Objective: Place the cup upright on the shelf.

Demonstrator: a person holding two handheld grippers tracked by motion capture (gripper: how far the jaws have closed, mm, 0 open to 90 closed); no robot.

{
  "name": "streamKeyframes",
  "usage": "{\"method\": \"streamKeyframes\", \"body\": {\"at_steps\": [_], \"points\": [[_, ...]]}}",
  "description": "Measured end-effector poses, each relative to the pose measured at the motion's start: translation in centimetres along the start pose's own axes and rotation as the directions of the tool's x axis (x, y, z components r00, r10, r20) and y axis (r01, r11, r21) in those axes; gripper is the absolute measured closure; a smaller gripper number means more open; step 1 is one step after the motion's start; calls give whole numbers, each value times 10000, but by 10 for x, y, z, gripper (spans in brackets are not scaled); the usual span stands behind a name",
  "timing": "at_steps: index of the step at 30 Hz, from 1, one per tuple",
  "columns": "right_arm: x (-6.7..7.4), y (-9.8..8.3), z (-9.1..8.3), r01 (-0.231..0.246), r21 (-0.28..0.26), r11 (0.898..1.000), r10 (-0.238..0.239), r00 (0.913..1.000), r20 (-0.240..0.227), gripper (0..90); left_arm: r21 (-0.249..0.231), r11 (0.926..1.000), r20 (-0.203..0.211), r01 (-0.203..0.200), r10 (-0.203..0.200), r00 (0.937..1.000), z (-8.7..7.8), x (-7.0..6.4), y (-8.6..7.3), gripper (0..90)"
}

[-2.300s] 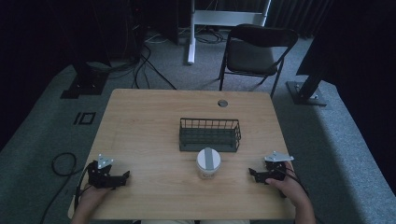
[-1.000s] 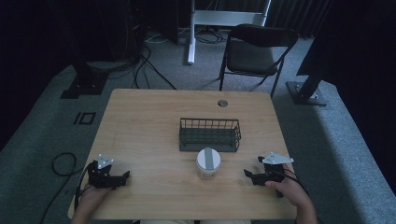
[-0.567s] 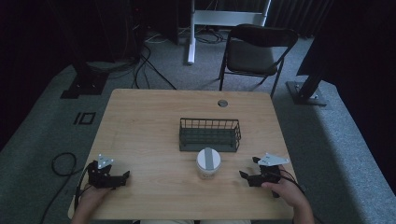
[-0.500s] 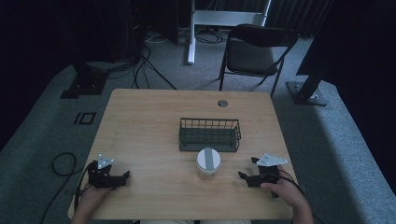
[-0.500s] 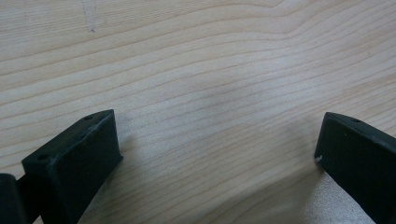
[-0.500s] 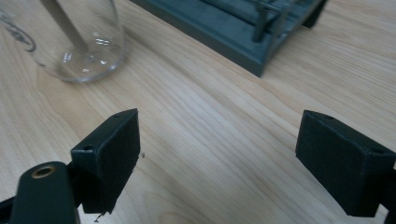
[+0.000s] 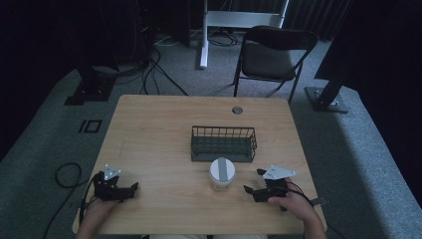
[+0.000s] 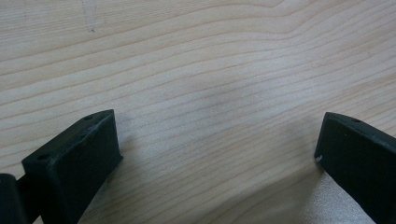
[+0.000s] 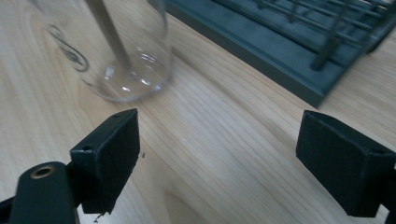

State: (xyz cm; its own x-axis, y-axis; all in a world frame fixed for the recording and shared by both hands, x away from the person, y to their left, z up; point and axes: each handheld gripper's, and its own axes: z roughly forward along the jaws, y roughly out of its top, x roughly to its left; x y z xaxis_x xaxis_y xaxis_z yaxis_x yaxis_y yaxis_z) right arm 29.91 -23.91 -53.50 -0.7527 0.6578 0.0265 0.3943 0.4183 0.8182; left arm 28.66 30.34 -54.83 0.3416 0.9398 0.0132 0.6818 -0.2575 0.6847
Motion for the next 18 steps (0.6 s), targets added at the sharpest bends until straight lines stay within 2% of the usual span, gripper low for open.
{"method": "streamKeyframes", "body": {"at_steps": [9, 18], "points": [[14, 6, 9, 325, -247, 9992, -336, 9984, -459, 133, 1, 10000, 1, -1, 1, 10000, 0, 0, 0, 1], [28, 10, 20, 432, -431, 9981, -469, 9949, -892, 133, 1, 10000, 1, -1, 1, 10000, 0, 0, 0, 1]]}}
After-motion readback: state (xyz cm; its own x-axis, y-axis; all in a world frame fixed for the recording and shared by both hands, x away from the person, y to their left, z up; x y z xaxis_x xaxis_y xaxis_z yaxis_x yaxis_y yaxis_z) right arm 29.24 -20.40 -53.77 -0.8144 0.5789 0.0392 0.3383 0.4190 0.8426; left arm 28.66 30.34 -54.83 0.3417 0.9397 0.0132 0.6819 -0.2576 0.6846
